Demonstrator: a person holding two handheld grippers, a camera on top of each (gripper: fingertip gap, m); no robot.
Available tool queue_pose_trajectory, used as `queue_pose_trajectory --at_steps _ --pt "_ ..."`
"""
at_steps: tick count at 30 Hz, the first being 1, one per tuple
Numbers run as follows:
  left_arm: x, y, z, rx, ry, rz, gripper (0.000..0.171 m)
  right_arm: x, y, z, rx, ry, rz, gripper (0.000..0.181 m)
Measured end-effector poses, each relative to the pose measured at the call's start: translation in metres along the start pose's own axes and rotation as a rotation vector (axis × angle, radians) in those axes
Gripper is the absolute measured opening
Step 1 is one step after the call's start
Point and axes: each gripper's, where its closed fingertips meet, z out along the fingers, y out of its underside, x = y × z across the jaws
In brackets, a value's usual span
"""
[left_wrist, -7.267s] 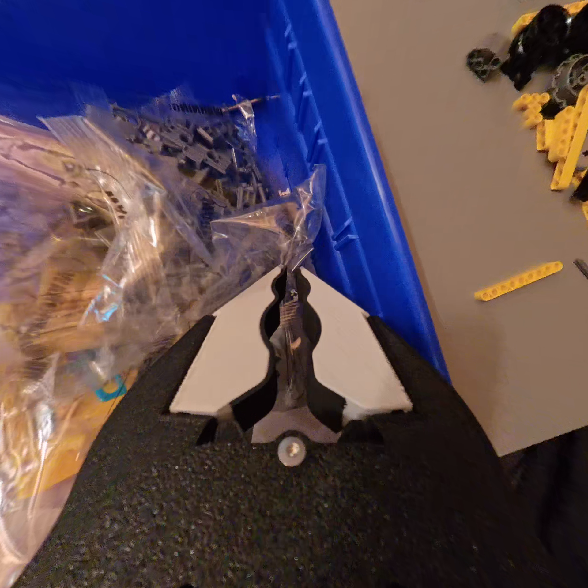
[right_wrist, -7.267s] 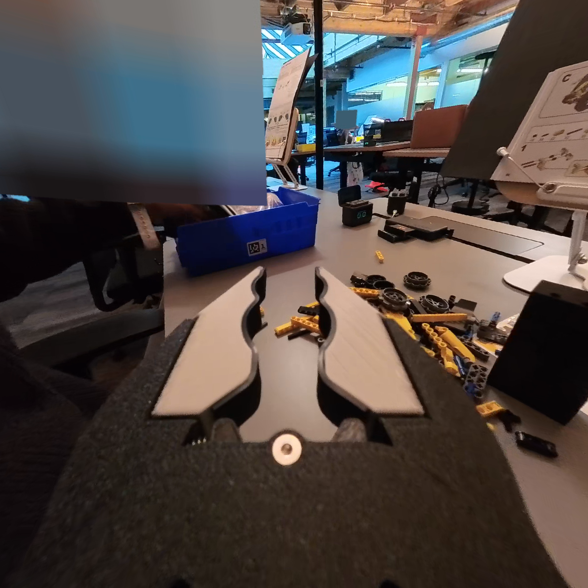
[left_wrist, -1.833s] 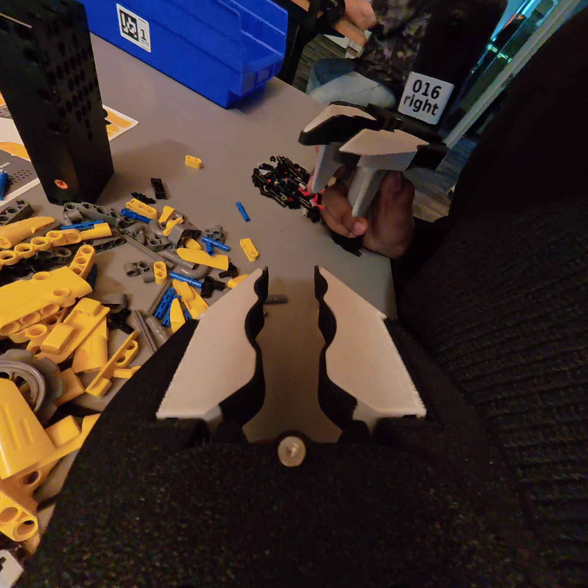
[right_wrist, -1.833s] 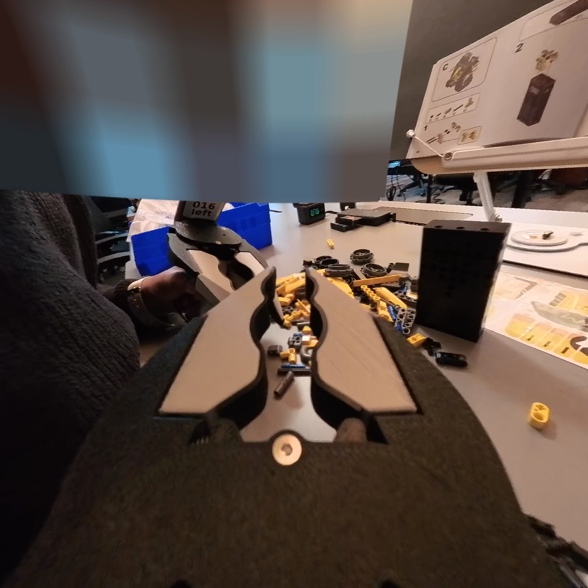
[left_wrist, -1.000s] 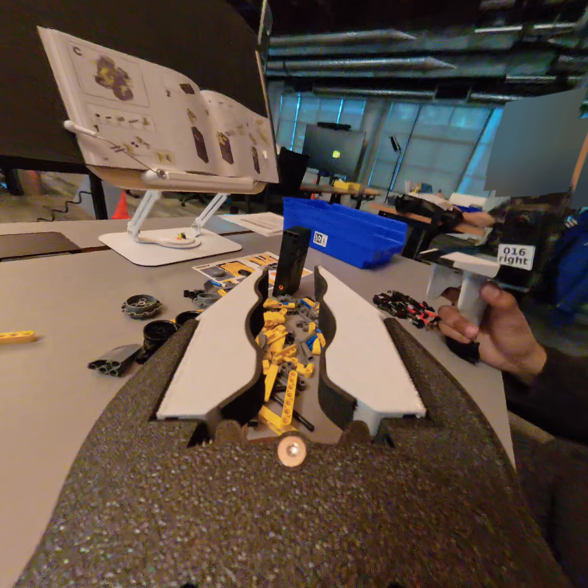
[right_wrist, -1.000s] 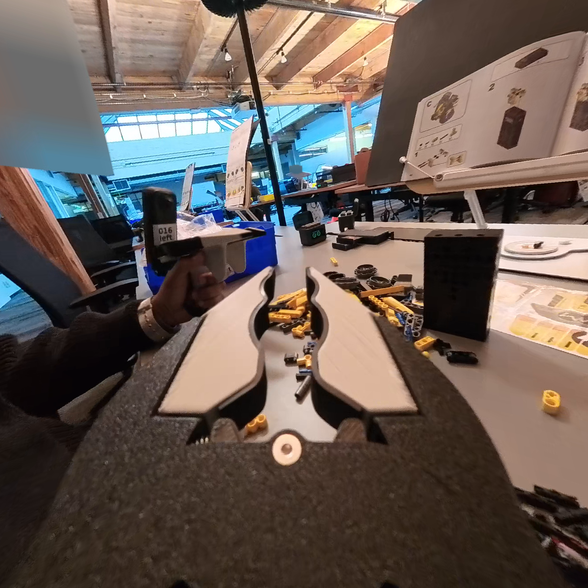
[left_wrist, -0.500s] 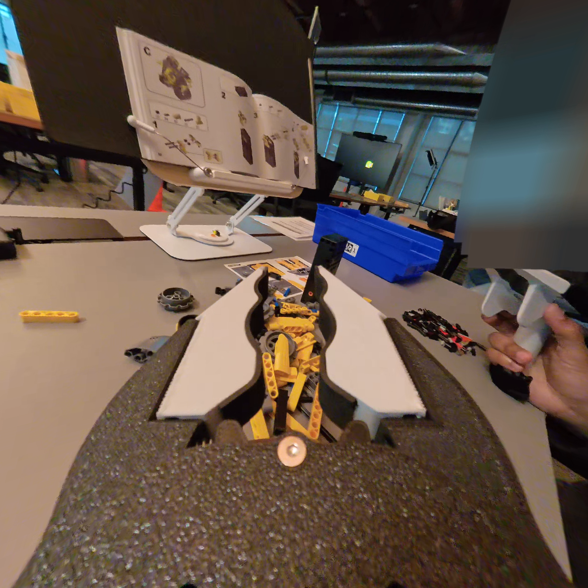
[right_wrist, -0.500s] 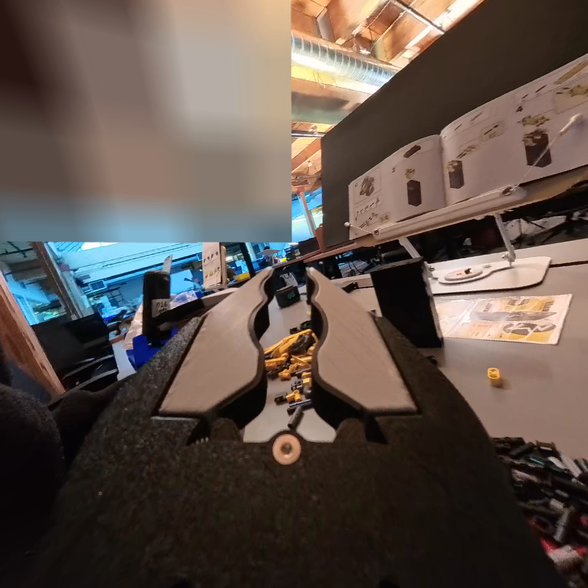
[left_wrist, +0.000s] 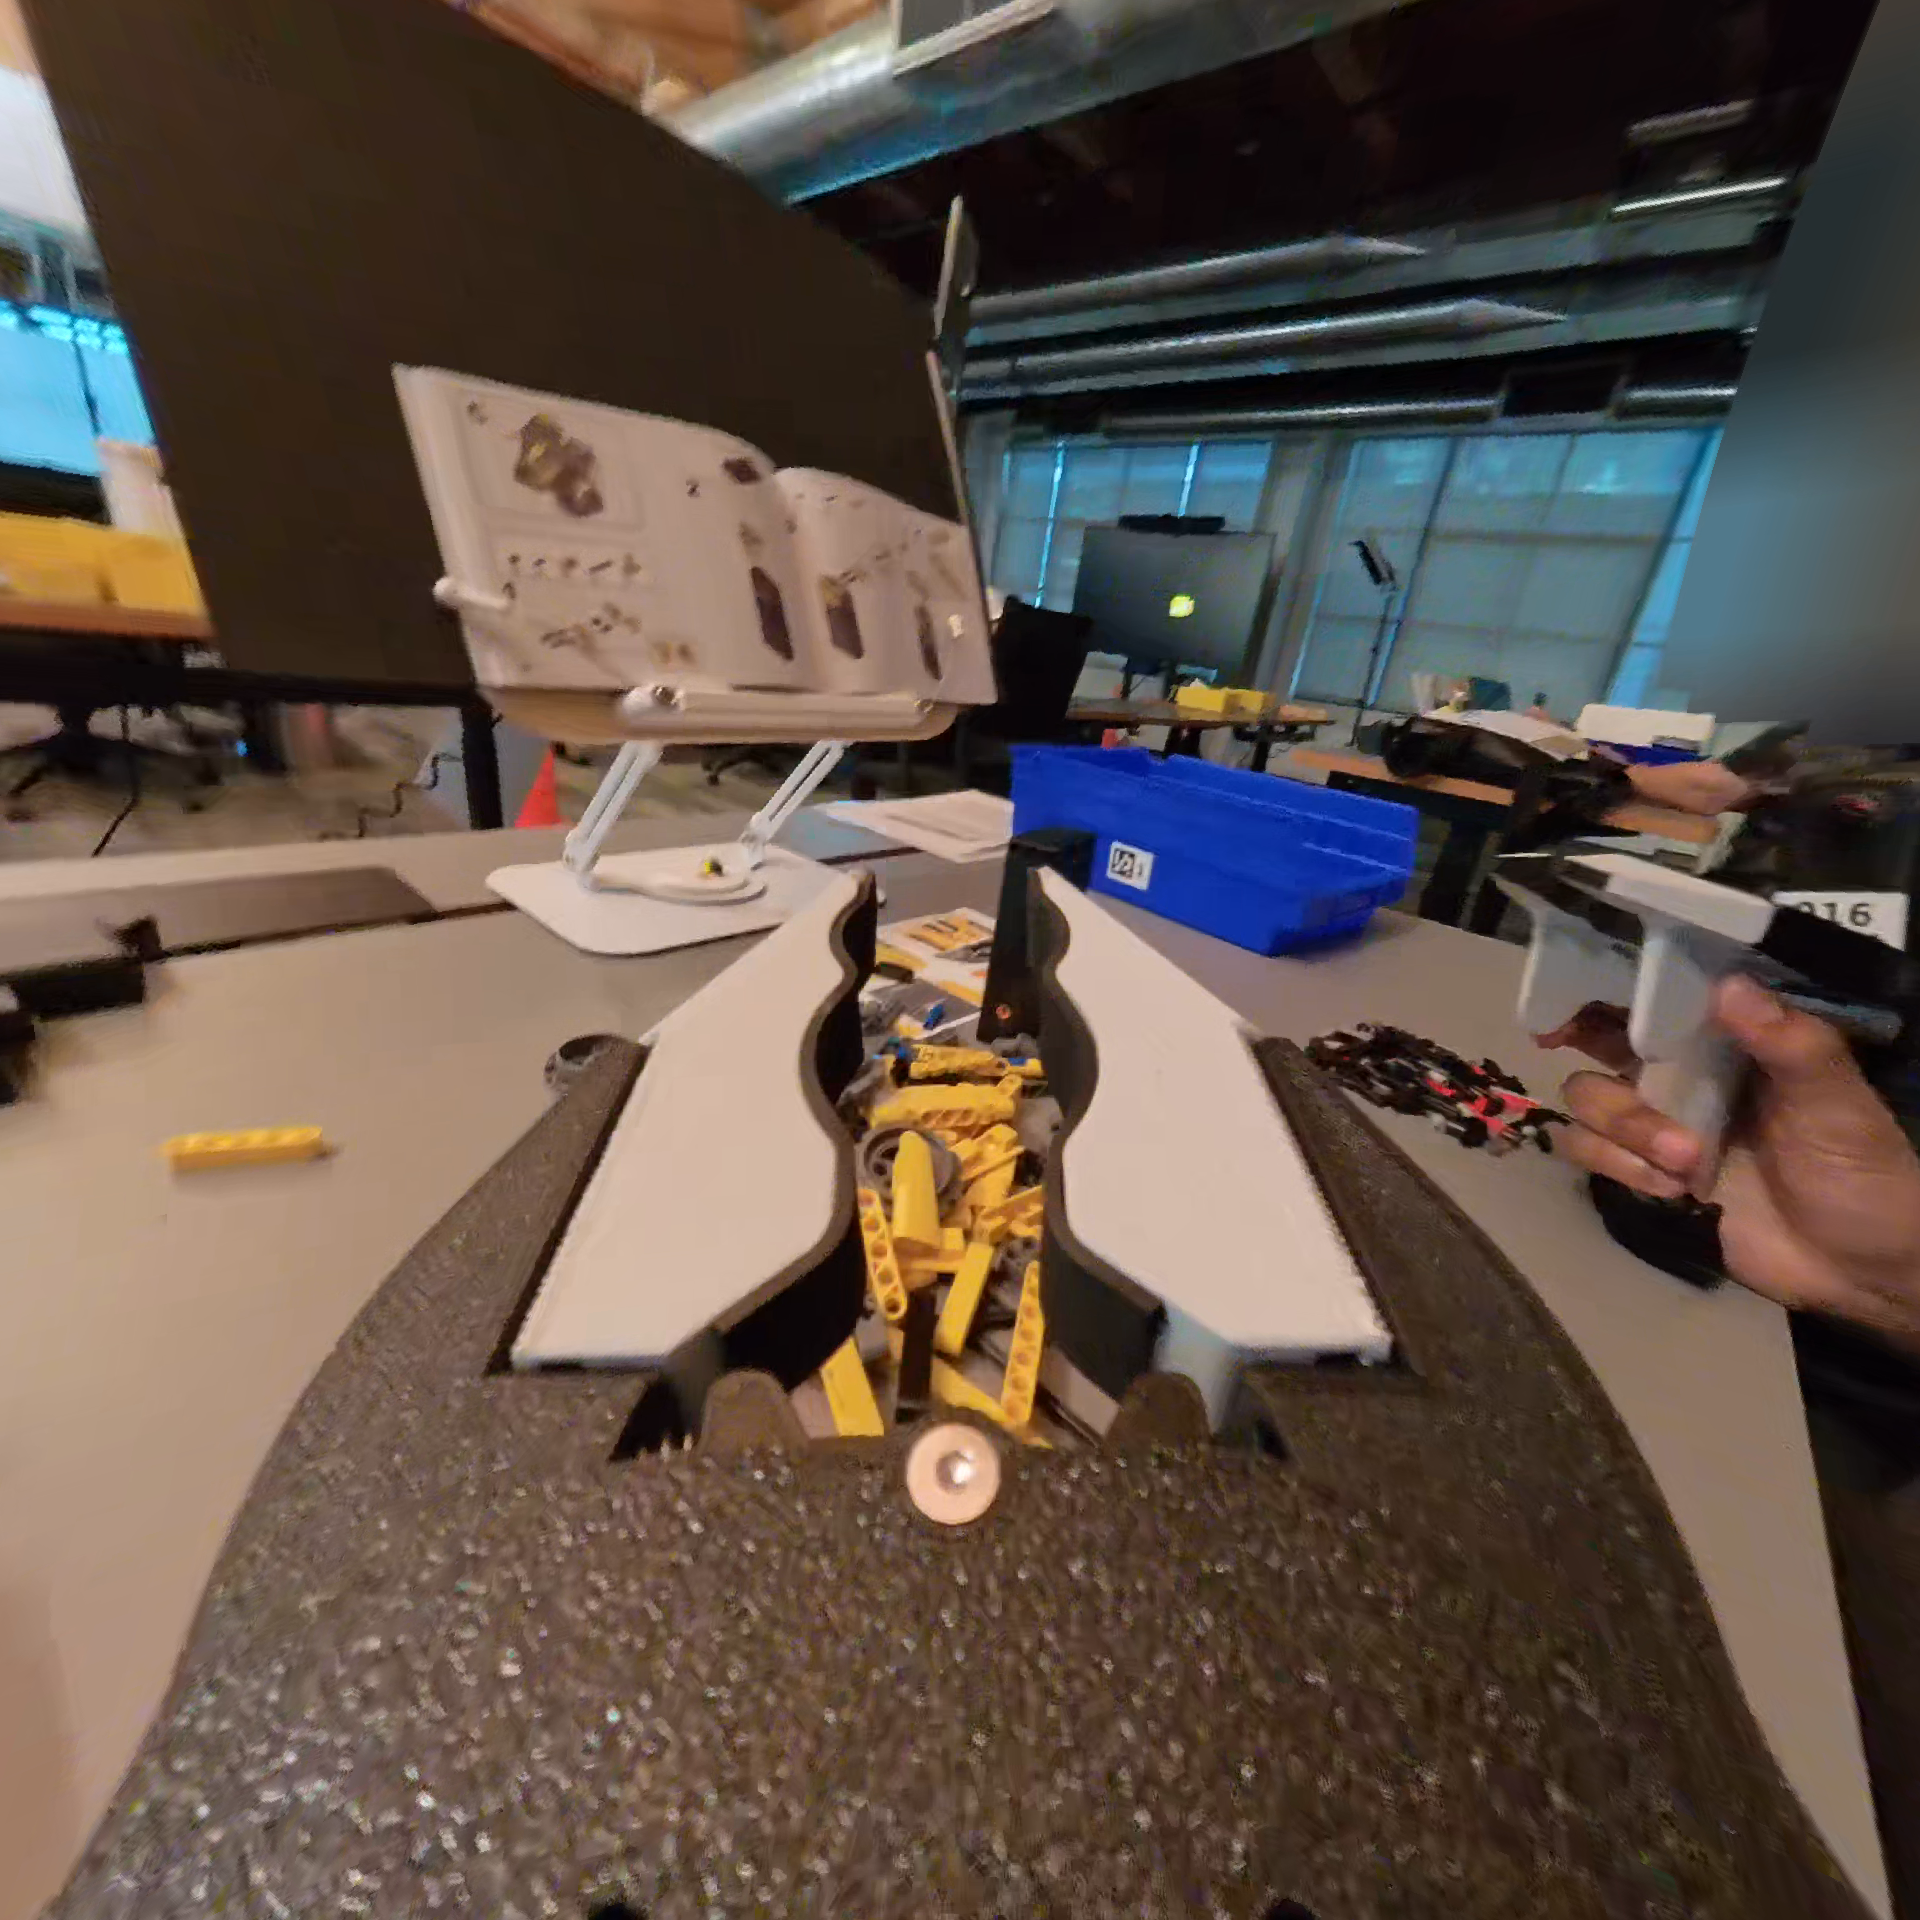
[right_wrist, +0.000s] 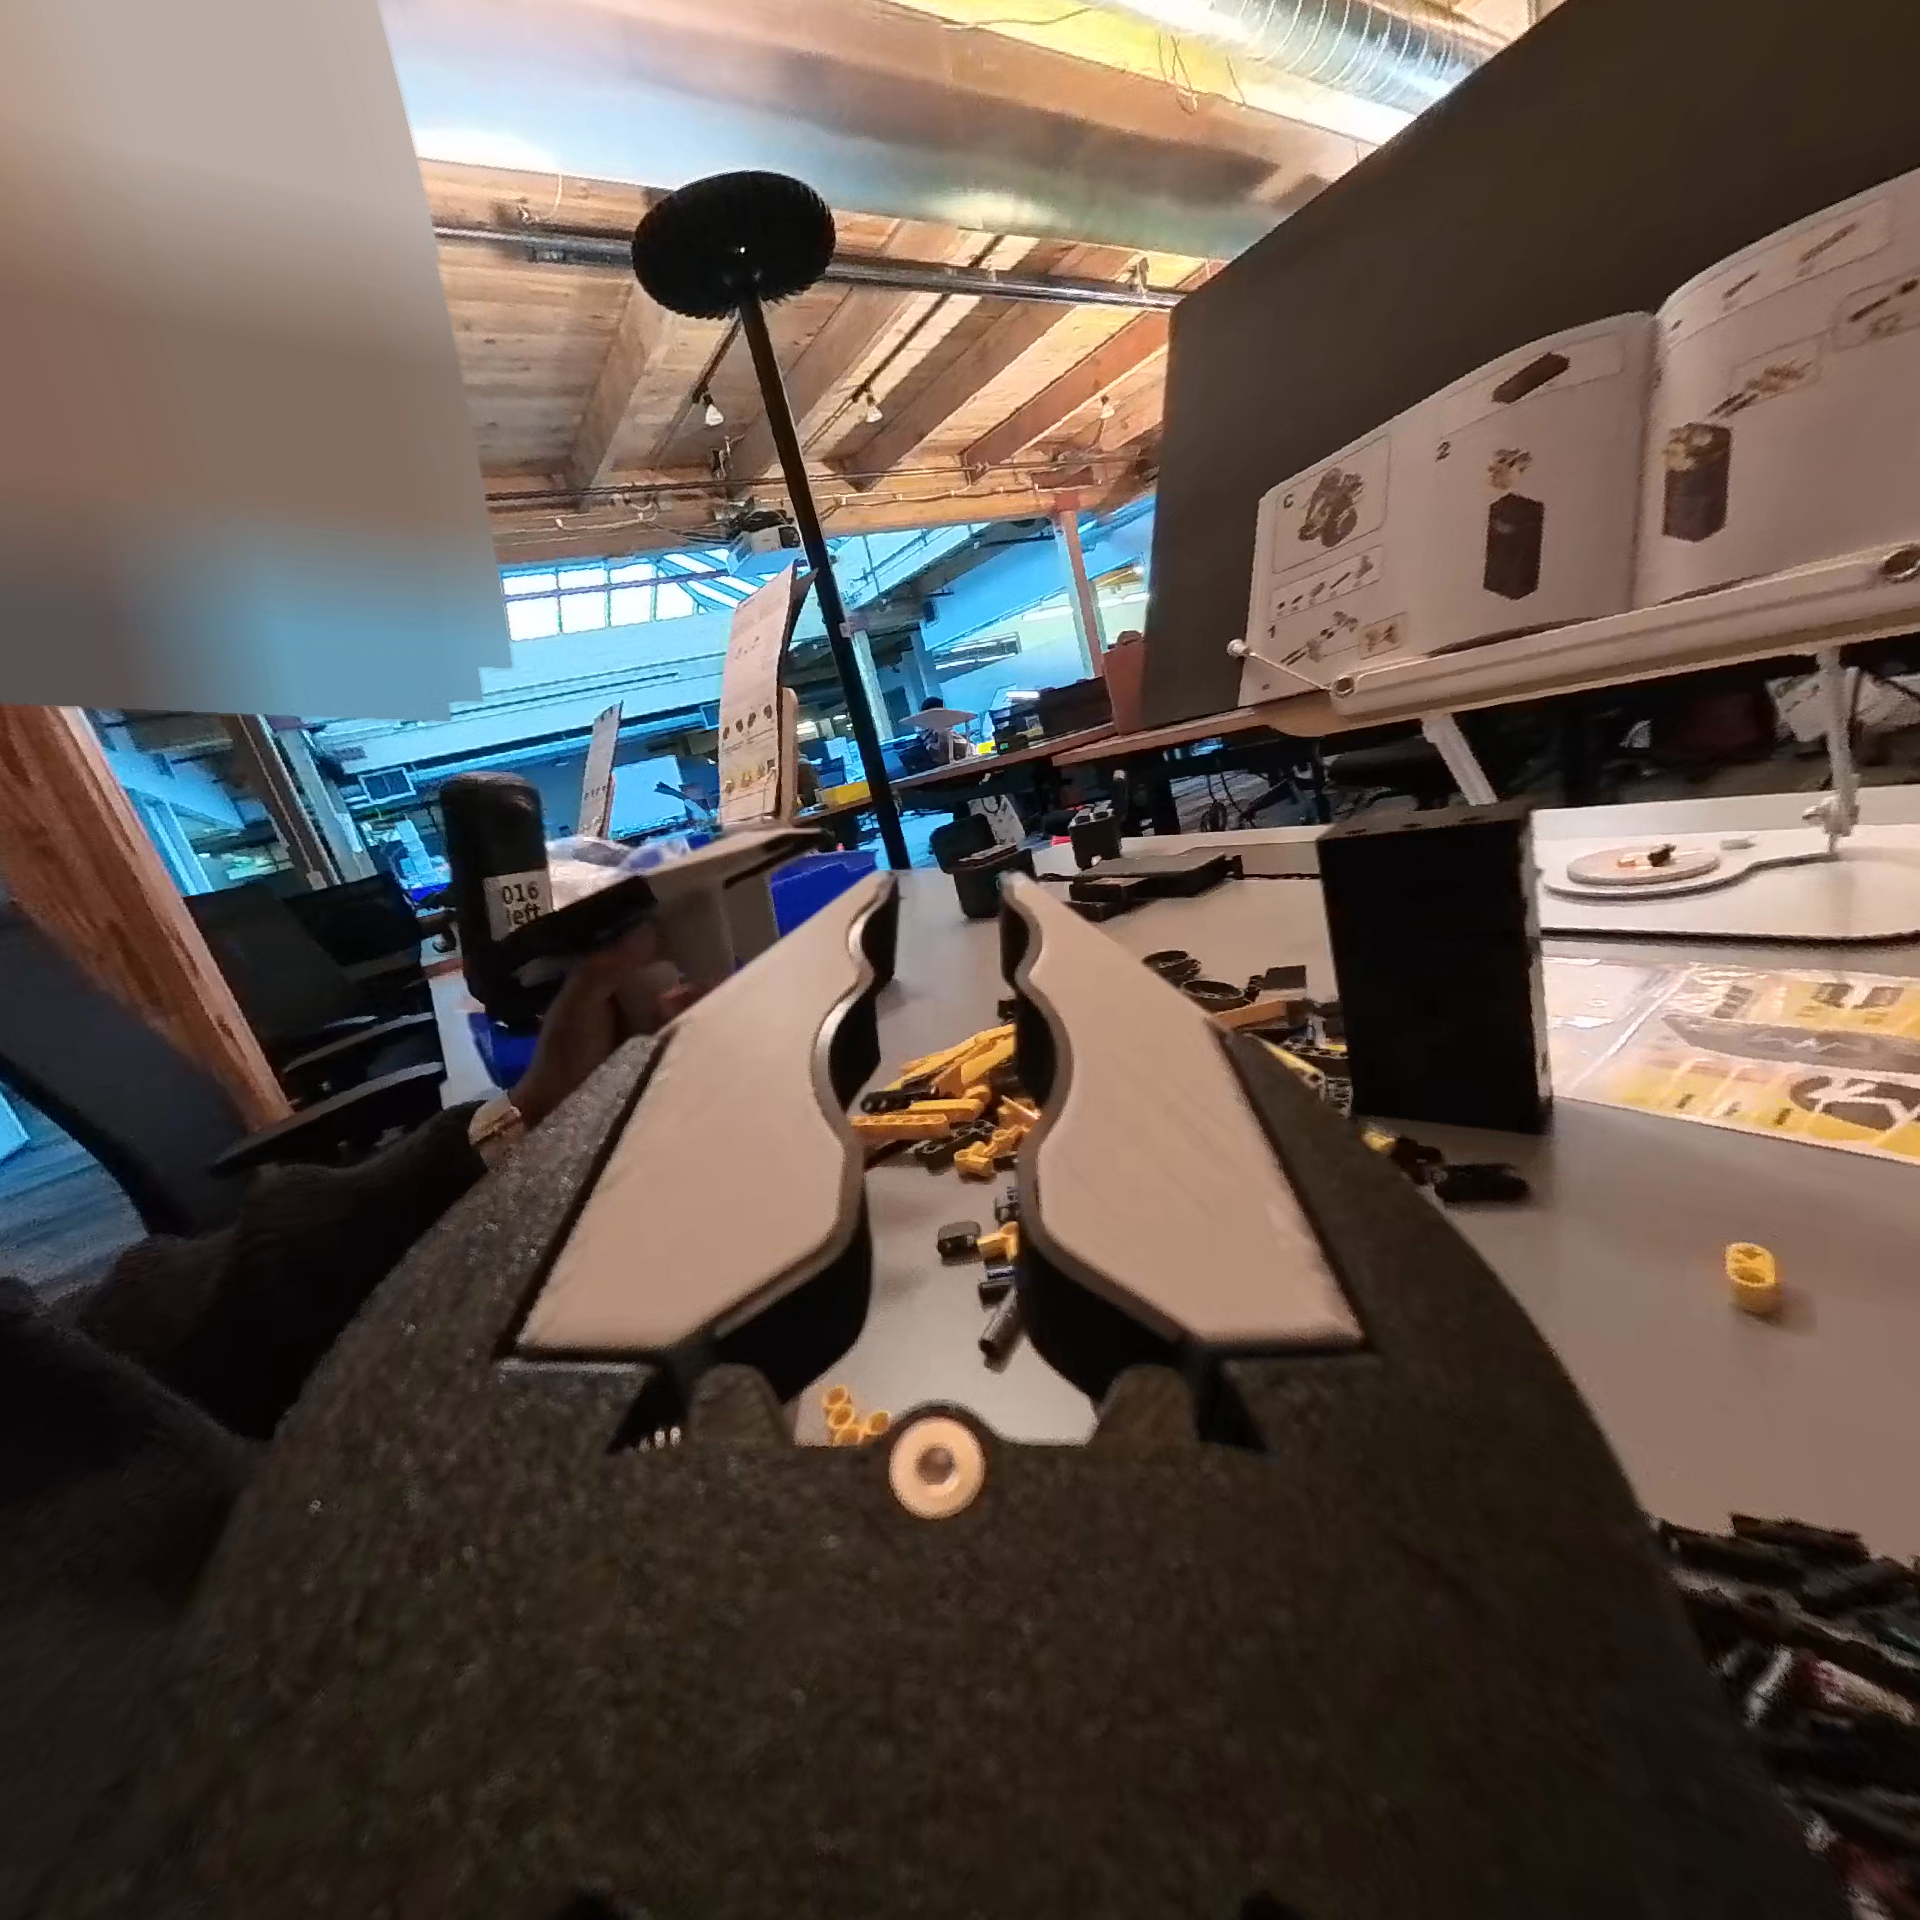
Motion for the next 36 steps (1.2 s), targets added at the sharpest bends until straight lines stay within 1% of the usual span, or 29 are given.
queue_pose_trajectory --at_steps 2,4,7,10,11,13,14,16,18,20,21,23,27,31,35,36 --pt "-0.003 0.012 0.006 -0.061 -0.008 -0.017 0.027 0.004 -0.001 0.0 0.005 -0.001 0.034 0.017" --pt "-0.001 0.023 0.015 -0.131 -0.017 0.001 0.027 0.006 0.0 0.002 -0.009 -0.011 0.055 0.018" --pt "0.005 0.041 0.028 -0.259 -0.02 0.027 0.028 0.008 -0.005 0.007 -0.023 -0.011 0.024 0.018" --pt "0.018 0.065 0.044 -0.43 0.039 0.061 0.028 0.006 -0.013 0.015 -0.014 -0.021 -0.049 0.018" --pt "0.016 0.073 0.05 -0.496 0.025 0.077 0.028 0.006 -0.012 0.017 -0.01 -0.02 -0.078 0.018" --pt "-0.005 0.096 0.056 -0.68 -0.074 0.097 0.029 0.006 -0.006 0.021 -0.009 -0.013 -0.098 0.018" --pt "-0.009 0.104 0.059 -0.742 -0.072 0.101 0.028 0.003 -0.001 0.024 -0.036 -0.029 -0.089 0.018" --pt "-0.008 0.117 0.067 -0.806 -0.022 0.087 0.029 -0.002 0.01 0.027 -0.094 -0.053 -0.084 0.018" --pt "-0.008 0.127 0.073 -0.848 -0.002 0.128 0.029 -0.003 0.019 0.028 -0.132 -0.045 -0.081 0.018" --pt "-0.024 0.141 0.07 -0.913 -0.086 0.267 0.03 -0.008 0.024 0.029 -0.152 -0.073 -0.061 0.018" --pt "-0.03 0.142 0.069 -0.907 -0.126 0.313 0.029 -0.01 0.024 0.028 -0.154 -0.088 -0.052 0.018" --pt "-0.036 0.144 0.062 -0.932 -0.16 0.335 0.029 -0.012 0.024 0.027 -0.154 -0.1 -0.03 0.018" --pt "-0.054 0.136 0.049 -0.917 -0.217 0.237 0.029 -0.008 0.02 0.024 -0.123 -0.094 0.012 0.017" --pt "-0.072 0.123 0.039 -0.856 -0.278 0.155 0.029 -0.005 0.018 0.022 -0.112 -0.095 0.052 0.018" --pt "-0.06 0.103 0.043 -0.728 -0.201 0.066 0.029 -0.004 0.018 0.022 -0.114 -0.091 0.055 0.018" --pt "-0.054 0.101 0.043 -0.718 -0.172 0.042 0.029 -0.004 0.019 0.023 -0.118 -0.091 0.055 0.018"
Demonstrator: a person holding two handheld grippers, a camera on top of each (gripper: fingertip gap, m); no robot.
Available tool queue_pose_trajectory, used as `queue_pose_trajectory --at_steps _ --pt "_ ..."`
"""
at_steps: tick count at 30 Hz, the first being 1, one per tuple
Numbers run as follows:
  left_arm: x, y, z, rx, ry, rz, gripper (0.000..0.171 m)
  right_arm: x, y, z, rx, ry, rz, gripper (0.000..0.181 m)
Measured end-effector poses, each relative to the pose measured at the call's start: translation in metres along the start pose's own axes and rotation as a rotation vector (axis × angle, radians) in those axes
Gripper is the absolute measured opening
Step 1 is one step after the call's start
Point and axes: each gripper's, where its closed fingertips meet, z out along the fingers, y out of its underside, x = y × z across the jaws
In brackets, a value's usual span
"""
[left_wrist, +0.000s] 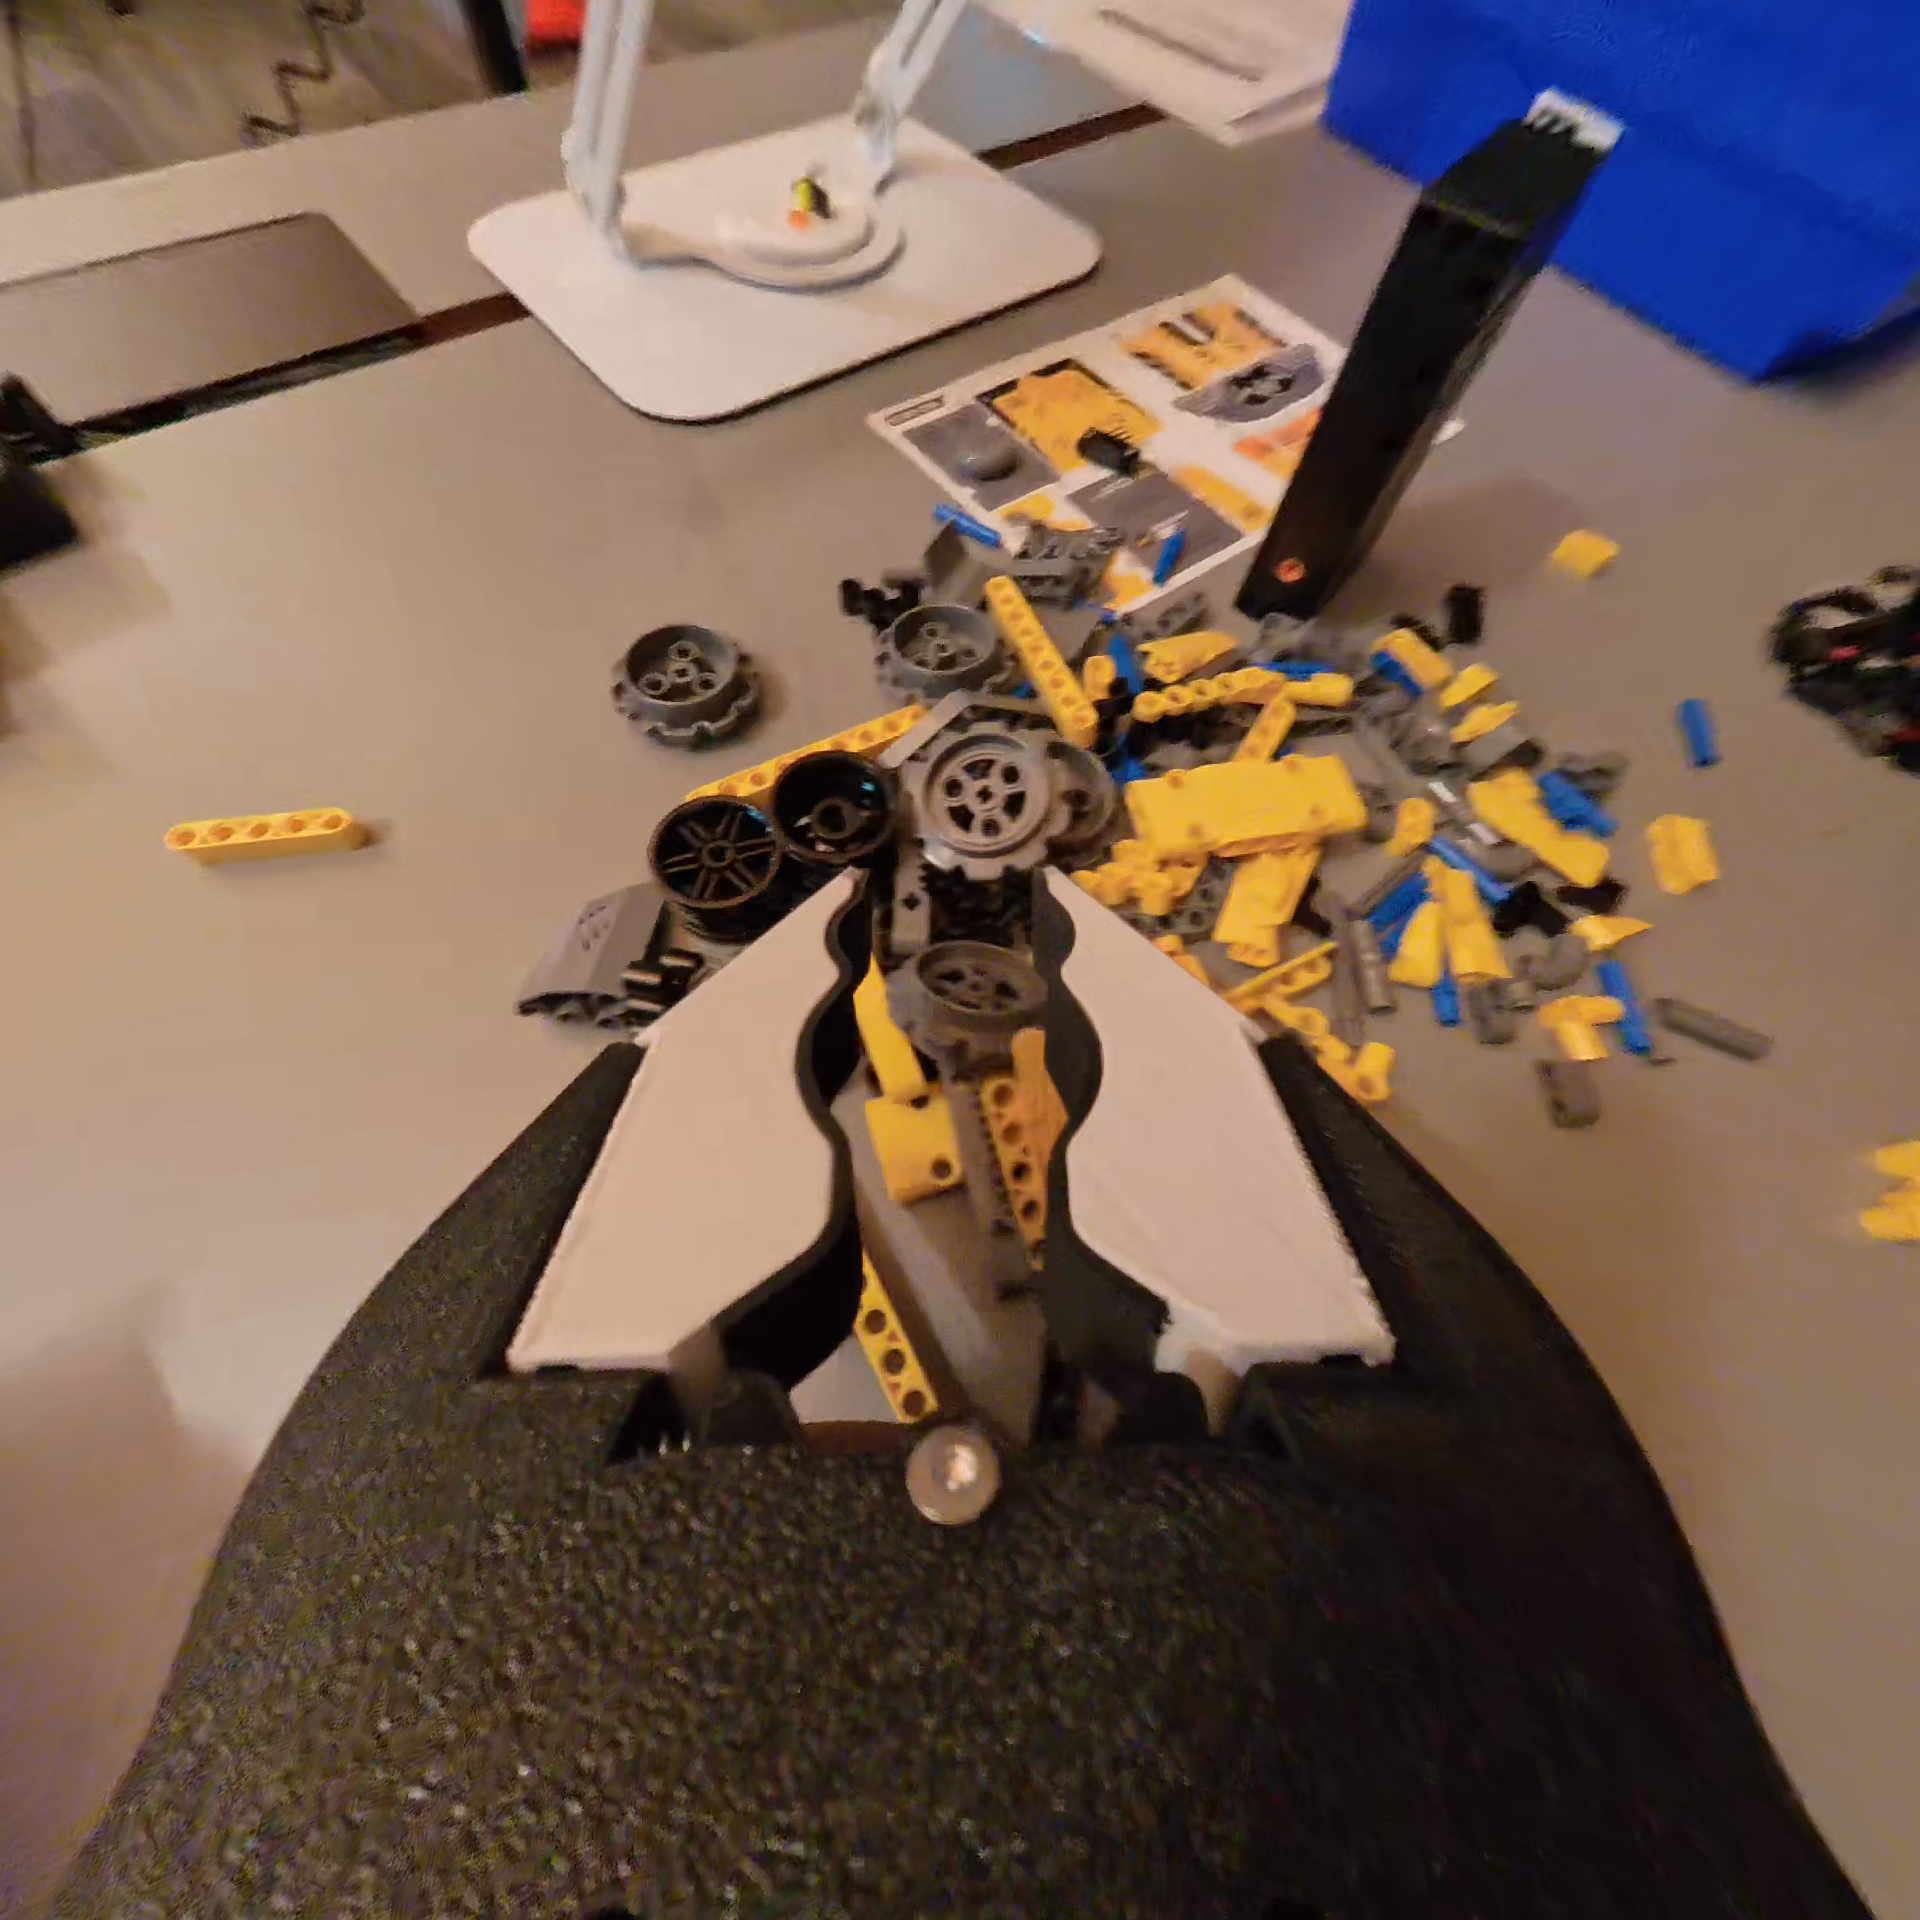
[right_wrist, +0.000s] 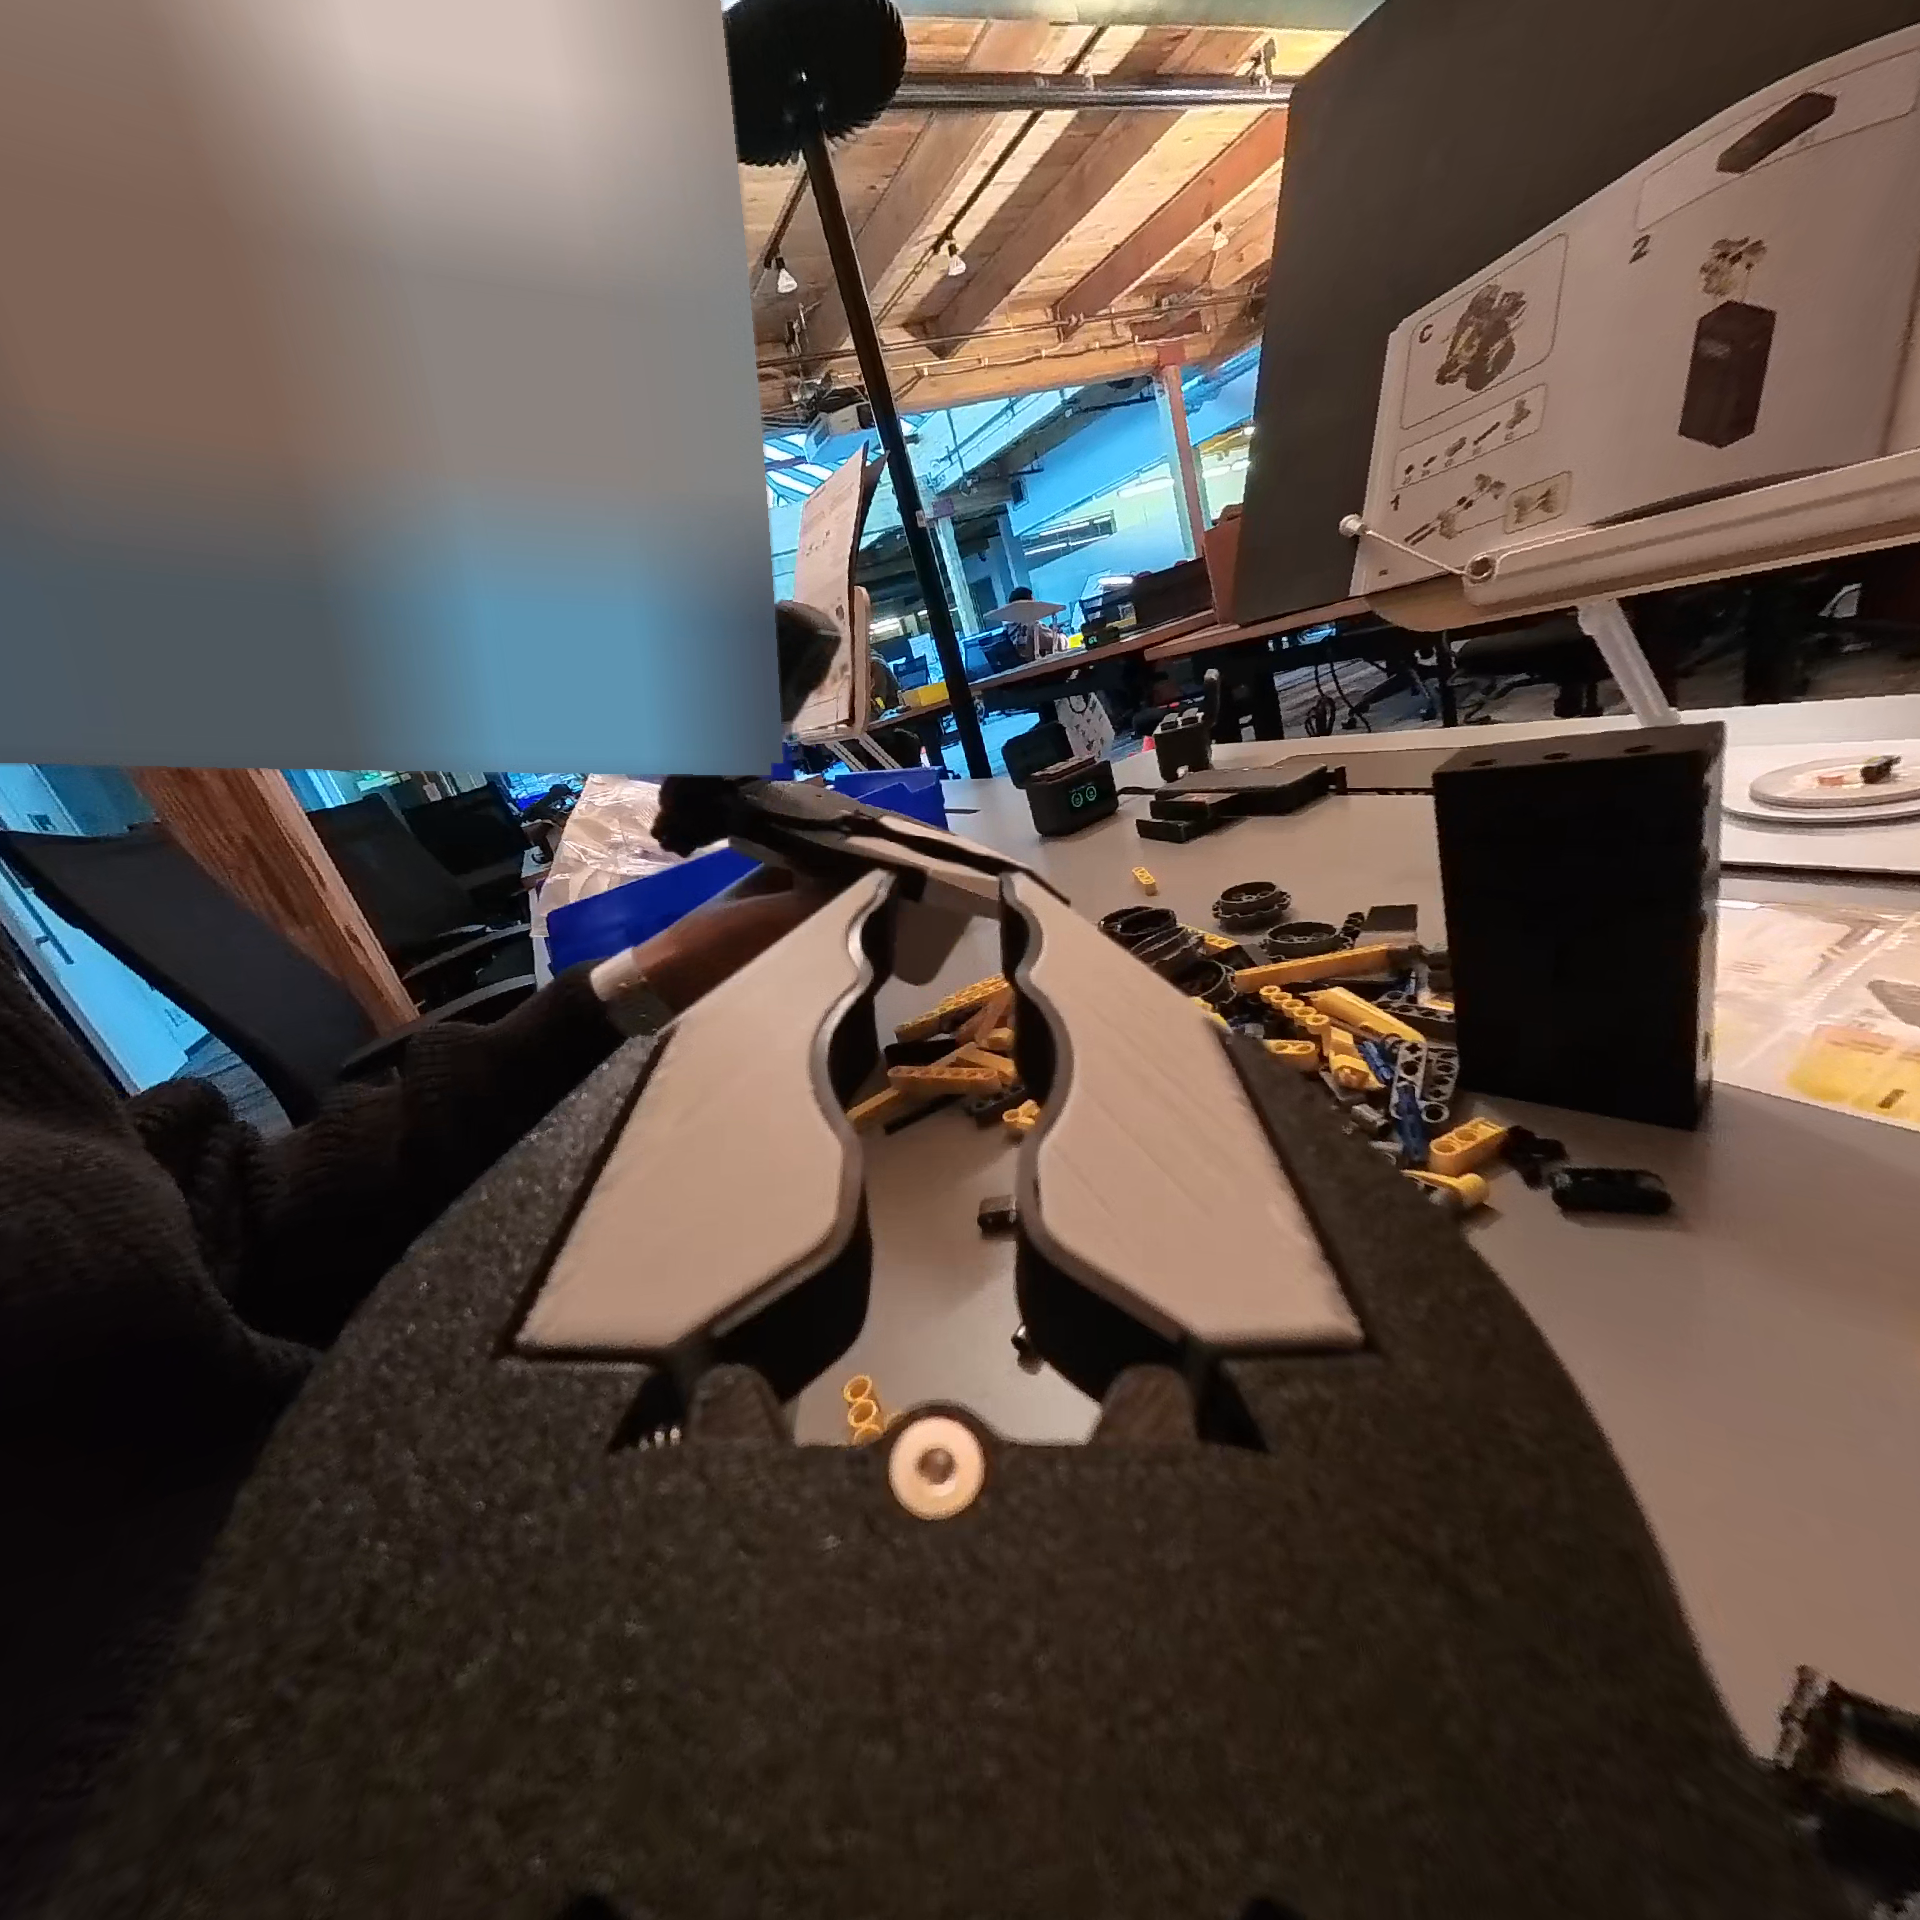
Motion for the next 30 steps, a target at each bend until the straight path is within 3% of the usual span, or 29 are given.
queue_pose_trajectory --at_steps 6,25,28,30 --pt "0.012 0.023 -0.005 -0.131 0.057 0.009 0.029 0.001 0.0 0.0 -0.001 -0.001 0.008 0.017" --pt "0.015 0.022 -0.011 -0.103 0.044 -0.029 0.03 -0.004 0.003 0.003 -0.016 -0.003 -0.028 0.018" --pt "0.013 0.021 -0.01 -0.187 -0.014 0.04 0.029 -0.004 0.003 0.002 -0.015 -0.002 -0.03 0.018" --pt "-0.001 0.022 -0.009 -0.311 -0.152 0.17 0.03 -0.004 0.003 0.003 -0.018 -0.003 -0.035 0.018"
